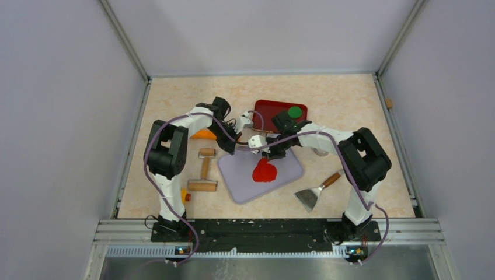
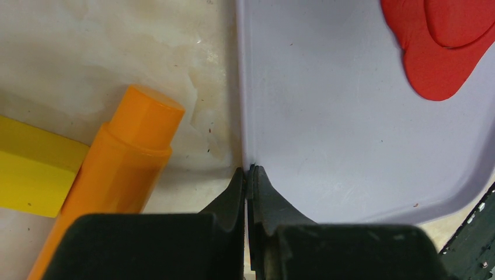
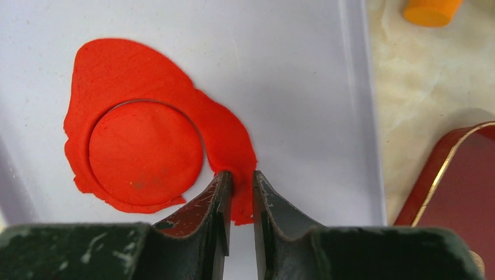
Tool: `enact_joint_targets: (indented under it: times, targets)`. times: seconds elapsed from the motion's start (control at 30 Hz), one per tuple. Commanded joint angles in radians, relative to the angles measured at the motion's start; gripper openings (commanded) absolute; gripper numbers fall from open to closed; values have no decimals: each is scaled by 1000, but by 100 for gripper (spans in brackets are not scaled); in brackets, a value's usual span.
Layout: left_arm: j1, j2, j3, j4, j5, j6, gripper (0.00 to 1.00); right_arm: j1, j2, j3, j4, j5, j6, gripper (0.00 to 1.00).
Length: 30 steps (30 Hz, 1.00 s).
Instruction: Roll out the dumpling wrappers from the dough
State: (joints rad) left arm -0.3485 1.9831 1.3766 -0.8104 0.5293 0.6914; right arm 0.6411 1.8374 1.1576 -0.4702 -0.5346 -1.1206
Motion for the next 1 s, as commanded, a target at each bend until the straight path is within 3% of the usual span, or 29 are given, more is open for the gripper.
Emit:
enact_joint_targets:
  times: [0.0,0.43,0.63,0.9,0.97]
  targets:
    - [-12,16,24,23,67,12,0,32,-68,54,141,-30,55,19]
    - [-10,22,43,14,70,-13,0,56,-122,92,56,-114,124,20]
    - [-10,22,49,14,67,-21,0,31,-87,129,-242,-57,-146,35]
    - [-10,13,43,14,73,-26,0,19,-73,71,-173,35,-202,39]
    - [-9,8,36,14,74,-28,0,19,-52,70,-163,53,-206,45]
